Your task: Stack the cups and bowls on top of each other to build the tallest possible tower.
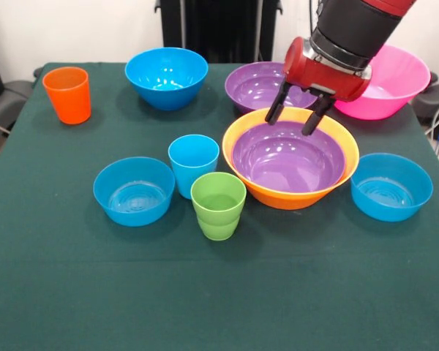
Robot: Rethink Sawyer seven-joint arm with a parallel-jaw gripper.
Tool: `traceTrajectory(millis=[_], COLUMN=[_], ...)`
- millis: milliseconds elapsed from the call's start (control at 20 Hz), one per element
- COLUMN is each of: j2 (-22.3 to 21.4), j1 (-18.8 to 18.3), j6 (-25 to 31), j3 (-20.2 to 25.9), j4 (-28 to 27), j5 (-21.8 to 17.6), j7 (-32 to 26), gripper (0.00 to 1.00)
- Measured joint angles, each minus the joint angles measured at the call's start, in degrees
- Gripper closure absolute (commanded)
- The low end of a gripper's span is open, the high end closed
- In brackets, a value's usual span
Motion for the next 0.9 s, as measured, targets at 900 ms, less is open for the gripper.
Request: traceTrajectory(millis=[900], j2=[-6.29], j1=[-5.97], j6=[2.74], j3=[4.06], j4=[1.47], j5=[-1.73], j7=[0.00], gripper=[0.00])
